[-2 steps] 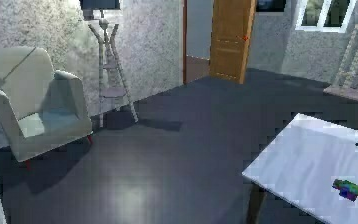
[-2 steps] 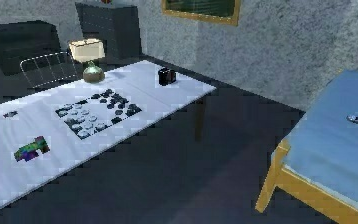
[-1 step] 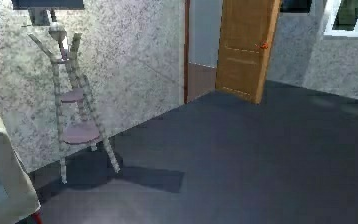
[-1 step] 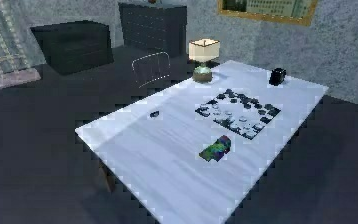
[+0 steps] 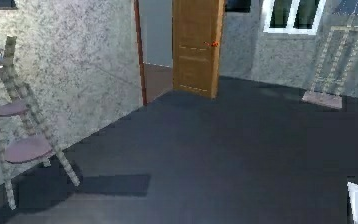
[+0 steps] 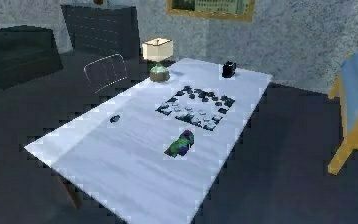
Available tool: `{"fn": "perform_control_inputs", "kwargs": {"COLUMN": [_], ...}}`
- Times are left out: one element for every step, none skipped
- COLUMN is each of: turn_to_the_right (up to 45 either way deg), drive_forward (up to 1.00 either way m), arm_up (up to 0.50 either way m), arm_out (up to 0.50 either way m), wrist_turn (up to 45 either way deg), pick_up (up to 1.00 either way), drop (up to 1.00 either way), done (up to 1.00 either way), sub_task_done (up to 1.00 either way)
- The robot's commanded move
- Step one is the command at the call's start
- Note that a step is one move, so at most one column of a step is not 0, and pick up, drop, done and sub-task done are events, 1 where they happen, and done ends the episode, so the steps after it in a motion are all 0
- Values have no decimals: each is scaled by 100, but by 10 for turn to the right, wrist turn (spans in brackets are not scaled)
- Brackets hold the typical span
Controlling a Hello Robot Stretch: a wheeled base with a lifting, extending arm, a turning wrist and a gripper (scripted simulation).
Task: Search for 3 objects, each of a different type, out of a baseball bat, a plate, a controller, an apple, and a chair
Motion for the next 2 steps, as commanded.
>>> {"fn": "perform_control_inputs", "kwargs": {"turn_to_the_right": [0, 0], "drive_forward": [100, 100], "arm_up": [0, 0], "arm_out": [0, 0], "wrist_turn": [0, 0], "pick_up": [0, 0], "drop": [0, 0], "done": [0, 0], "sub_task_done": [0, 0]}}
